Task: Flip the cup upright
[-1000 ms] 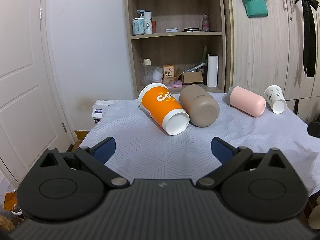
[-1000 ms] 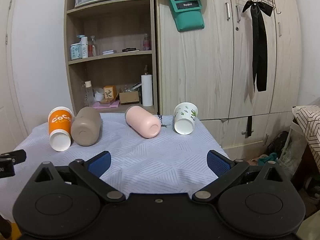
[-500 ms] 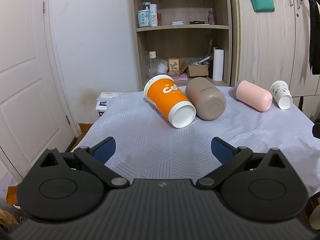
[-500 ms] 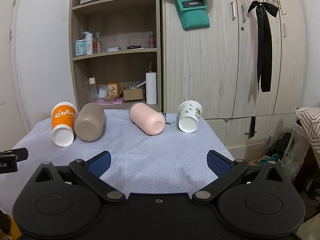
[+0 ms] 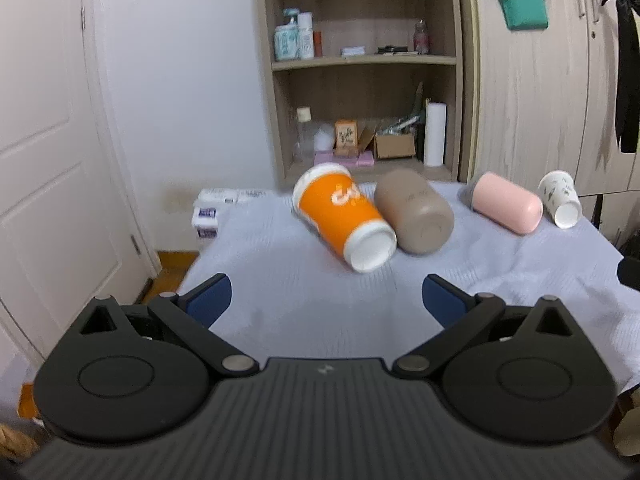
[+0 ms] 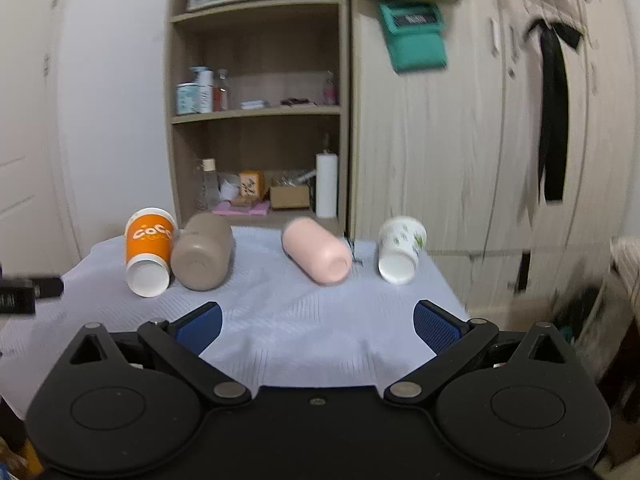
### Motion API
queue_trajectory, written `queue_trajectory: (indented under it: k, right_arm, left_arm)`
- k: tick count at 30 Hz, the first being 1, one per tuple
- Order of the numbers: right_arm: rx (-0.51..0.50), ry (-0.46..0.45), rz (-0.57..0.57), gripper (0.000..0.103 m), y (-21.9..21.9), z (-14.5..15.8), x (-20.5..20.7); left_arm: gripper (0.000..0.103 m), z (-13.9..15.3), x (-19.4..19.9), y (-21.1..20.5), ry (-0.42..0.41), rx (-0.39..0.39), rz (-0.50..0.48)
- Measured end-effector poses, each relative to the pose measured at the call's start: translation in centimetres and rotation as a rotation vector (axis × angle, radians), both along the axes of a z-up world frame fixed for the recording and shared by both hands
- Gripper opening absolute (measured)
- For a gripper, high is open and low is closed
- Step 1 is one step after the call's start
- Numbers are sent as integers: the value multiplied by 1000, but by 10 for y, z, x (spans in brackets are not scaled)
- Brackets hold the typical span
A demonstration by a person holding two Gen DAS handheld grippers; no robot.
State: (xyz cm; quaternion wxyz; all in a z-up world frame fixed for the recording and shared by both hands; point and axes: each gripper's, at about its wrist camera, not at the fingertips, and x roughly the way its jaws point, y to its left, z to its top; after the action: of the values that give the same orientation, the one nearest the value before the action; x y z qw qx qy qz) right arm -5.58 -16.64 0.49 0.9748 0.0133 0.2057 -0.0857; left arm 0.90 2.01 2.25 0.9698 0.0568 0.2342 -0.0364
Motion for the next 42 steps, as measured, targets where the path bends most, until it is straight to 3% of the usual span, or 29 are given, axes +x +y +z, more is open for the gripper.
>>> queue_trajectory:
  k: [3,9,14,18,26,32,36,42]
  right_arm:
    - [-21,-1,55,103,5,6,6]
    - [107,111,244,103,20,11,43]
    - [101,163,407,102,56,14,78]
    - [135,195,494,91,76,12,105]
    - [16,194,580,71,116,6,144]
    - [-120,189,552,69,138,-3,178]
    - [-125,220,540,58,142,-14,195]
    - [-209,213,519,57,153,-23,207]
  left_arm:
    - [103,12,8,5,-8,14,-16]
    - [103,17,36,29,79,-132,-110]
    - [103,10,63,37,134,-153,-160]
    - [101,2,87,49,162,-214,-150]
    - [100,-25,132,82,260,-456,-131]
    - [96,-36,159,91,279,-531,-102]
    - [90,-44,179,94,314,-575,-92]
    - [85,-57,192,98,346,-633,-79]
